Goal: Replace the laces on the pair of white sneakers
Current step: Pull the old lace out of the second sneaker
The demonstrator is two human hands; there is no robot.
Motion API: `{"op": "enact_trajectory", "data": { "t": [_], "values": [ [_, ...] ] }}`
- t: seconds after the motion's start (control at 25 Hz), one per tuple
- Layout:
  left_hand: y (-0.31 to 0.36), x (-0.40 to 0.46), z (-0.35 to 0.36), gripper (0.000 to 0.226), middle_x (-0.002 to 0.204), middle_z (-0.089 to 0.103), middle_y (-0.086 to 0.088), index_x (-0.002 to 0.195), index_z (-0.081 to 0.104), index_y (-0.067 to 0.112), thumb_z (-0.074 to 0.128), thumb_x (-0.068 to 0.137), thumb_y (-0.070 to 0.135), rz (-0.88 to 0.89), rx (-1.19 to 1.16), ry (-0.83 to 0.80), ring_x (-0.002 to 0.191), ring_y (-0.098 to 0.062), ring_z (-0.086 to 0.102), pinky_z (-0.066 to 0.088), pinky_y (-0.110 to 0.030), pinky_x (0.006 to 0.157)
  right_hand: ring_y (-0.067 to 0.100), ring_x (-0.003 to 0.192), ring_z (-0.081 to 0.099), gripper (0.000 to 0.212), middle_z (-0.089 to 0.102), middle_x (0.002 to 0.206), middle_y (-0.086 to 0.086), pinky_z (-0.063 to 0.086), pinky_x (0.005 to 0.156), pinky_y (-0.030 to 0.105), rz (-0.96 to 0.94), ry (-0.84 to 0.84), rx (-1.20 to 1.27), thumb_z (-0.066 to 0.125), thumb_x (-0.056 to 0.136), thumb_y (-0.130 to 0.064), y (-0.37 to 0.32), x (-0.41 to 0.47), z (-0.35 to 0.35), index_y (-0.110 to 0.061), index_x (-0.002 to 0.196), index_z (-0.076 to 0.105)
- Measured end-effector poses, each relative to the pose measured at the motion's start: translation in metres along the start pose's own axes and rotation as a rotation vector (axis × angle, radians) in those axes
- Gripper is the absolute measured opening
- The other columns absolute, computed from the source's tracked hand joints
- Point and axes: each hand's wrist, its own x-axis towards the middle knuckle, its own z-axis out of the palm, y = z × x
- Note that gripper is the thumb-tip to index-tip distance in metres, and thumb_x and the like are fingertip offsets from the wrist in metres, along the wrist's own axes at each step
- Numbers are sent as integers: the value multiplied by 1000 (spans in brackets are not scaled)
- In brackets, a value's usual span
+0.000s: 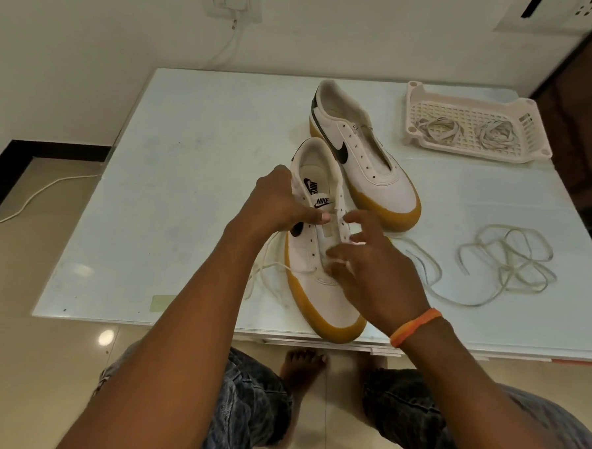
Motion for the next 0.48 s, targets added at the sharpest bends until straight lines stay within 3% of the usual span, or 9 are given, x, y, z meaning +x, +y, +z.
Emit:
{"op": "enact_trajectory", "data": {
  "t": [0.08, 0.16, 0.2, 0.32, 0.4, 0.48],
  "values": [
    [0, 1, 0, 77, 104, 56, 1, 124, 42, 19, 87, 66, 42, -7, 28, -1, 93, -21, 64, 56, -32, 79, 22, 95, 64, 13, 43, 140, -2, 49, 71, 23, 34, -36, -59, 73, 85, -28, -3, 3, 7, -19, 94, 75],
    [0, 2, 0, 83, 110, 57, -2, 130, 41, 15, 88, 65, 40, -11, 21, -10, 98, -23, 63, 57, -37, 85, 18, 92, 63, 5, 51, 127, -3, 47, 75, 21, 142, 30, 129, 74, 85, -22, -1, 2, 10, -18, 88, 75],
    [-1, 2, 0, 84, 112, 59, -3, 130, 41, 14, 89, 64, 39, -12, 7, -18, 99, -24, 63, 57, -40, 87, 16, 96, 62, 2, 56, 119, -3, 49, 80, 23, 272, 71, 337, 72, 85, -17, 3, 1, 8, -18, 84, 74],
    [0, 1, -3, 86, 115, 61, -7, 130, 41, 13, 90, 62, 34, -25, -39, -35, 101, -26, 64, 57, -44, 88, 29, 106, 64, 19, 69, 106, 11, 53, 93, 40, 643, 98, 1161, 61, 89, 0, 16, -4, -8, -14, 81, 71],
    [0, 0, -3, 84, 114, 61, -7, 128, 42, 14, 91, 62, 35, -22, -38, -37, 100, -26, 64, 57, -44, 88, 28, 104, 65, 18, 69, 101, 8, 55, 88, 32, 619, 88, 1126, 61, 89, 2, 20, -5, -13, -12, 83, 70],
    [-1, 1, -3, 78, 113, 61, -6, 121, 43, 17, 90, 63, 35, -7, -32, -37, 99, -25, 64, 57, -43, 87, 13, 99, 60, 9, 61, 107, -2, 49, 77, 11, 432, 181, 696, 70, 85, -9, 11, -4, -13, -15, 91, 70]
  ]
}}
